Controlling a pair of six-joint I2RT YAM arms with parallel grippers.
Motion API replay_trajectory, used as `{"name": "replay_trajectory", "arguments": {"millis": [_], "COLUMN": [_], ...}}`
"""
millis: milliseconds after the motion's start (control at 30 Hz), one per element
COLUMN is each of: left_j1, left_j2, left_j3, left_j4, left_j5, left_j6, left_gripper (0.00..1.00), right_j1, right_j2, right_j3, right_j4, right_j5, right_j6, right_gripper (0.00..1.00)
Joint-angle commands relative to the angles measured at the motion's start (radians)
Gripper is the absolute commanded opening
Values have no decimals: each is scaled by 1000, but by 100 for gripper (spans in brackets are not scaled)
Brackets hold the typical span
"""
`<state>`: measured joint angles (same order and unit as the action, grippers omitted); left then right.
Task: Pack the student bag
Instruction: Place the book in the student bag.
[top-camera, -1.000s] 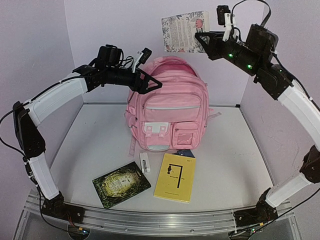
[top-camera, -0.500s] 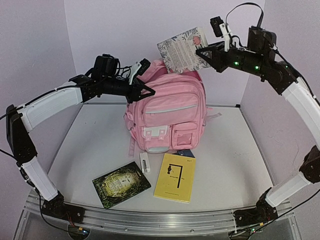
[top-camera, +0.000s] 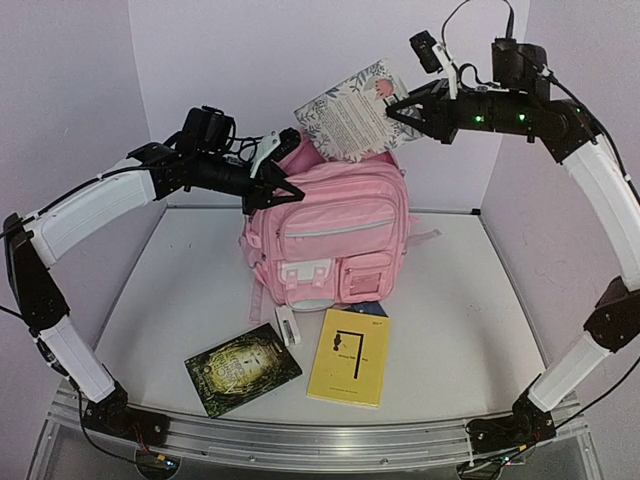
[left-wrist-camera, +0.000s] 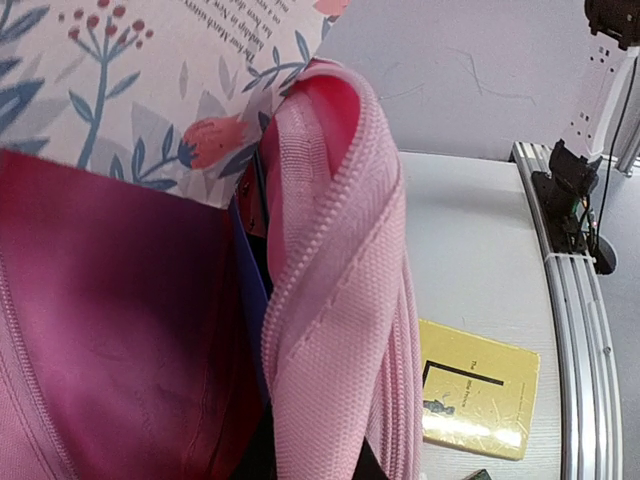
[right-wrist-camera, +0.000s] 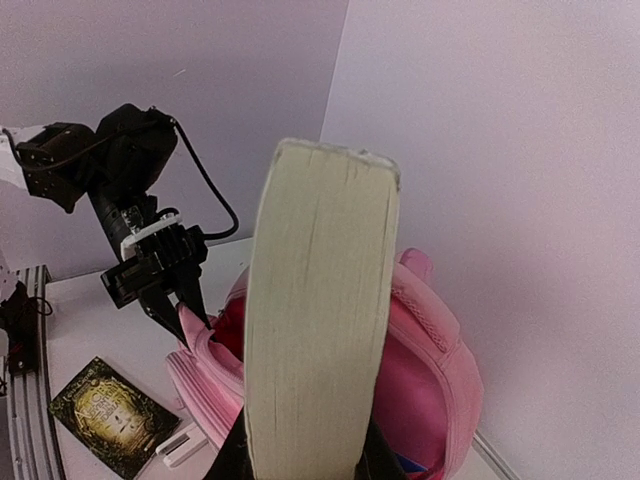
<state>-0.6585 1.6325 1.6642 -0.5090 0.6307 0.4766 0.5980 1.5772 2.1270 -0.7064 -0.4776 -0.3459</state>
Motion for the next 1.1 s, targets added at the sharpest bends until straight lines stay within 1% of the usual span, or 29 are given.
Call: {"name": "replay_trajectory", "arguments": {"millis": [0, 100, 267, 333, 400, 500, 567, 633, 733, 833, 933, 1067], "left_j1": [8, 8, 8, 8, 7, 7, 7, 7, 7, 6, 7, 7], "left_j2": [-32, -28, -22, -23, -30, -42, -47, -57, -75, -91, -97, -99], "left_j3": [59, 43, 17, 5, -13, -37, -51, -68, -101, -127, -135, -131], "left_j4": [-163, -151, -130, -114, -95, -73, -66, -63, -45, -20, 0, 1], "left_j5": [45, 34, -22, -41, -47, -46, -42, -40, -39, -31, -33, -44], "left_j6": [71, 68, 65, 58, 48, 31, 18, 5, -10, -25, -38, -44], "left_gripper": [0, 0, 1, 5, 8, 12, 18, 19, 19, 20, 20, 19], "right_j1": [-4, -4, -5, -5, -5, -5, -6, -5, -5, -5, -5, -5], "right_j2": [55, 101, 151, 175, 205, 212, 189, 148, 137, 166, 210, 214], "right_j3": [103, 141, 159, 166, 177, 134, 90, 33, 44, 78, 127, 134], "right_j4": [-88, -141, -155, -149, -133, -38, 53, 131, 160, 122, 5, -136], "right_j5": [-43, -43, -37, 21, 113, 224, 253, 229, 189, 191, 188, 173], "right_j6": [-72, -101, -112, -99, -85, -66, -58, -50, -48, -73, -108, -179], "right_gripper": [0, 0, 0, 0, 0, 0, 0, 0, 0, 0, 0, 0]}}
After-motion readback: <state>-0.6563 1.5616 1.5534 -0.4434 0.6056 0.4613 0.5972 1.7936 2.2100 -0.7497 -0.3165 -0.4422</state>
